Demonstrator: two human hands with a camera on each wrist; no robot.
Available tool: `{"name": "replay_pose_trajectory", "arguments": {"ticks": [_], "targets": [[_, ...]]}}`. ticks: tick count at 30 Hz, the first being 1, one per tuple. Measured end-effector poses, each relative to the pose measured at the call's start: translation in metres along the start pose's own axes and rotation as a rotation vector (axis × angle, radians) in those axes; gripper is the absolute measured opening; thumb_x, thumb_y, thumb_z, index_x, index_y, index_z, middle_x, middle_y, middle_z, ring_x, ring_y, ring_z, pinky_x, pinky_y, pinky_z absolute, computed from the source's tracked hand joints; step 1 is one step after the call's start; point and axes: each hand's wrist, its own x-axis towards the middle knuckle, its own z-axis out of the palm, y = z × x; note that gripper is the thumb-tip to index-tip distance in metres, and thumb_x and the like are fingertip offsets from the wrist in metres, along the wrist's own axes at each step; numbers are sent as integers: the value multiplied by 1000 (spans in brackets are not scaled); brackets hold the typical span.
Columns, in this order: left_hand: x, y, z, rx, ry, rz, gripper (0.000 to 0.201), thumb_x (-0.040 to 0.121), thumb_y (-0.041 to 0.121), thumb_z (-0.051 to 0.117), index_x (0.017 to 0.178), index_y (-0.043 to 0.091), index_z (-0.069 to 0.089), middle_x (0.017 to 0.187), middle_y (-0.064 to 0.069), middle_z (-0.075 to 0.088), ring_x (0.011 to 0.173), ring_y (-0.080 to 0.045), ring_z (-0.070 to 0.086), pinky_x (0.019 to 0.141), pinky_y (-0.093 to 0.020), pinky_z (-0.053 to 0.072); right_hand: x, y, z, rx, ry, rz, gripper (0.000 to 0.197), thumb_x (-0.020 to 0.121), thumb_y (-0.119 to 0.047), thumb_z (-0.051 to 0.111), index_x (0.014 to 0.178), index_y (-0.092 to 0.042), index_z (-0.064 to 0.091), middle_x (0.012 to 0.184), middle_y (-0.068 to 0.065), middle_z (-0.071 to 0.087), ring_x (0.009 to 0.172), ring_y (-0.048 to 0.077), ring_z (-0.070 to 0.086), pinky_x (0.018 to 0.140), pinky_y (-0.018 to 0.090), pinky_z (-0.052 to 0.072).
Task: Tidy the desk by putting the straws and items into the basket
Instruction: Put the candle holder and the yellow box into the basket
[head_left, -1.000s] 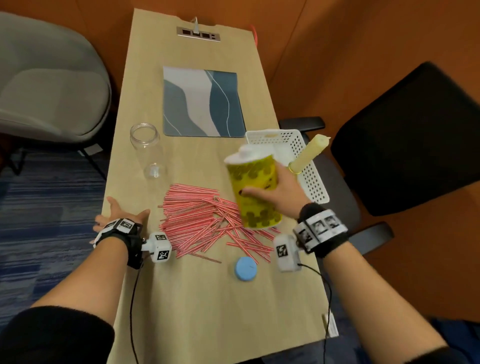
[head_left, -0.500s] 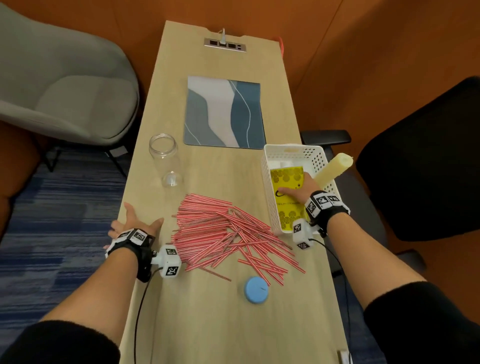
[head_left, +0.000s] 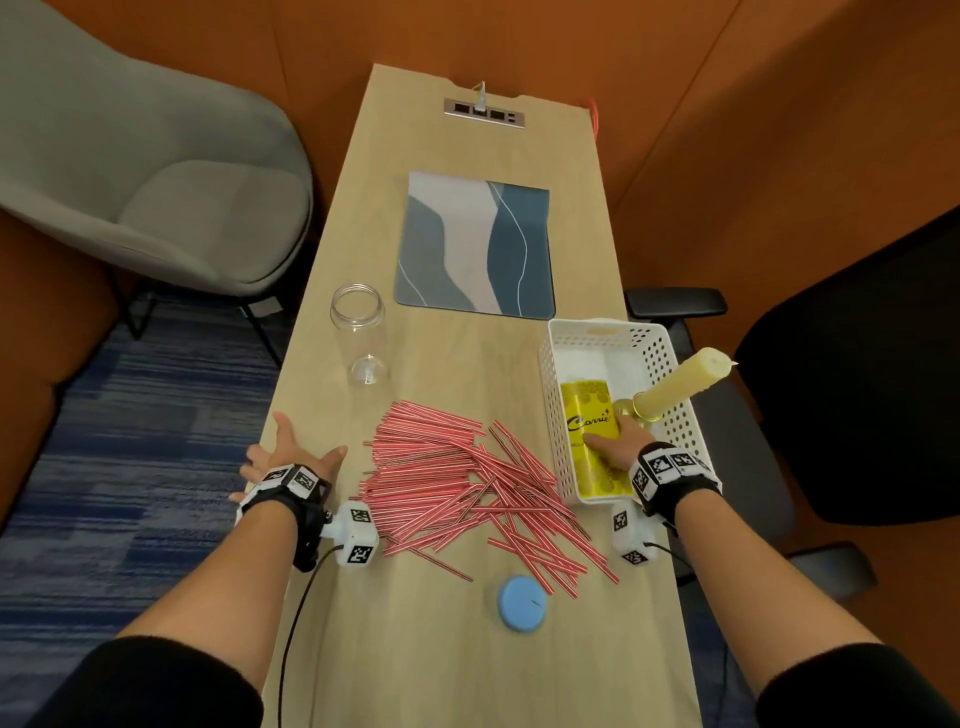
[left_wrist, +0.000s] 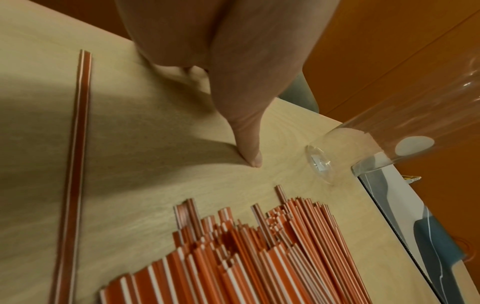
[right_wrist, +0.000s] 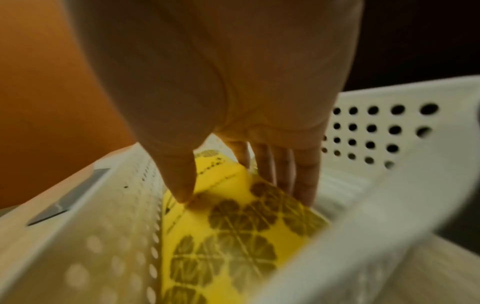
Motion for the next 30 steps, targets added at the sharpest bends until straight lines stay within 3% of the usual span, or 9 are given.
{"name": "replay_pose_trajectory", "arguments": {"ticks": [3, 7, 14, 19, 23, 27, 30], "targets": [[-2, 0, -3, -7, -8, -7, 111, 72, 68, 68, 151, 44, -6, 153, -22, 17, 140, -44, 19, 112, -67, 19, -15, -18, -9, -167, 26, -11, 78, 83, -46, 70, 144, -11, 35, 136, 17, 54, 119, 36, 56, 97, 47, 48], [-7, 1, -9, -28, -24, -9, 114, 70, 68, 70, 152, 44, -5, 153, -21, 17, 140, -43, 19, 113, -65, 19, -47, -71, -29, -308, 128, -109, 82, 91, -39, 66, 153, -12, 20, 143, 21, 44, 127, 38, 49, 103, 44, 44], [-1, -11, -19, -145, -65, 44, 112, 68, 52, 82, 153, 44, 9, 145, -18, 30, 130, -46, 34, 106, -63, 33, -93, -204, -23, -127, 198, -743, 74, 90, -28, 67, 152, -26, 27, 145, 9, 39, 131, 25, 45, 110, 36, 35], [1, -15, -15, -123, -63, 51, 110, 70, 57, 78, 151, 49, 4, 147, -16, 28, 132, -45, 31, 105, -66, 31, -105, -267, 18, -155, 110, -997, 65, 90, -31, 67, 146, -35, 35, 145, 6, 36, 126, 21, 47, 106, 37, 43], [4, -14, -14, -123, -80, 47, 110, 71, 58, 76, 150, 51, 0, 149, -15, 25, 133, -45, 30, 105, -67, 30, -99, -285, 52, -297, 86, -1016, 44, 91, -34, 65, 133, -27, 53, 149, 6, 35, 126, 25, 49, 103, 40, 46], [9, -9, -11, -102, -96, 30, 112, 72, 57, 76, 150, 51, -5, 149, -16, 24, 133, -47, 28, 105, -66, 30, -93, -284, 60, -279, 76, -949, 20, 93, -32, 64, 100, -14, 69, 138, 10, 50, 120, 27, 54, 99, 37, 44], [12, 0, -9, -94, -77, -20, 109, 74, 60, 73, 150, 49, -4, 151, -21, 22, 134, -48, 27, 107, -68, 27, -92, -272, 36, -87, 100, -895, 17, 91, -33, 68, 90, -16, 69, 120, 5, 60, 98, 16, 60, 92, 35, 49]]}}
